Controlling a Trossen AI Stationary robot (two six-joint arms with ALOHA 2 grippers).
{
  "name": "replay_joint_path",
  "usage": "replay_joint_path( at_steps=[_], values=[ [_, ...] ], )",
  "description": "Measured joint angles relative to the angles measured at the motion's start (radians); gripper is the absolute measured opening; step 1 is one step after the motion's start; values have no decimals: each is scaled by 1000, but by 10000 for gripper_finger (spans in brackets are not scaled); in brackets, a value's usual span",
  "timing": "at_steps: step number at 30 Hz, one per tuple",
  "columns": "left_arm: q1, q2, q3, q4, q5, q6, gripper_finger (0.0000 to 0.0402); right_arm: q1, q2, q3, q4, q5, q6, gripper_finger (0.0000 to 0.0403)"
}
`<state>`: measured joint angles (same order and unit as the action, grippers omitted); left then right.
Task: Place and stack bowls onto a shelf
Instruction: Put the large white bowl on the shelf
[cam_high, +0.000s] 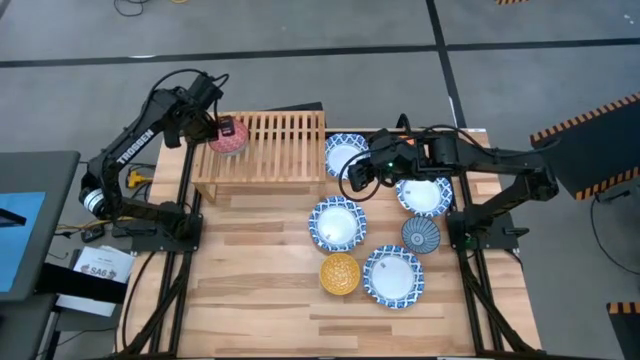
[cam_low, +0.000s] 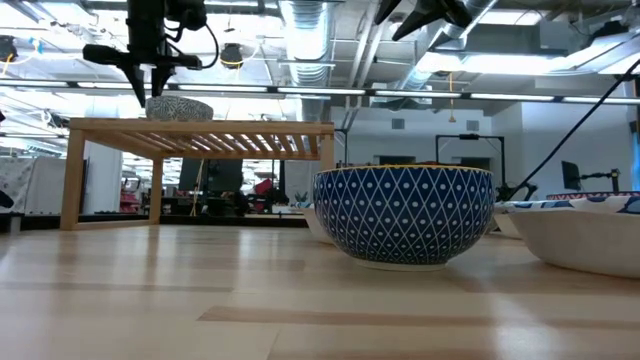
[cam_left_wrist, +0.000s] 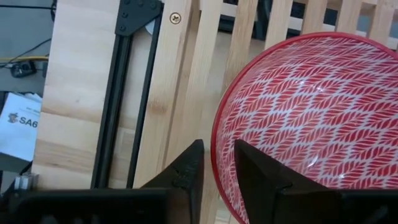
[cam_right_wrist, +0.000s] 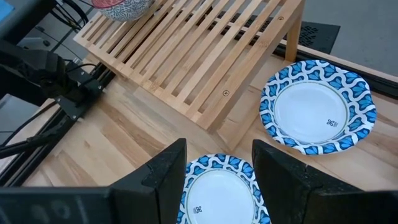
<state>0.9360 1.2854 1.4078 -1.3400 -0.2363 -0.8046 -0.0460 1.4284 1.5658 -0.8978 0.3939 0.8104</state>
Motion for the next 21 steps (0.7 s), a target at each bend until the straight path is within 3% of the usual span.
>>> replay_joint_path(
  at_steps=[11, 21],
  values=[
    [1, -74, 10, 50, 38, 57, 137, 0, 0, 0, 0, 0, 1, 209],
    [-56, -265, 109, 157, 49, 145, 149, -14, -13, 0, 0, -2, -63, 209]
  ],
)
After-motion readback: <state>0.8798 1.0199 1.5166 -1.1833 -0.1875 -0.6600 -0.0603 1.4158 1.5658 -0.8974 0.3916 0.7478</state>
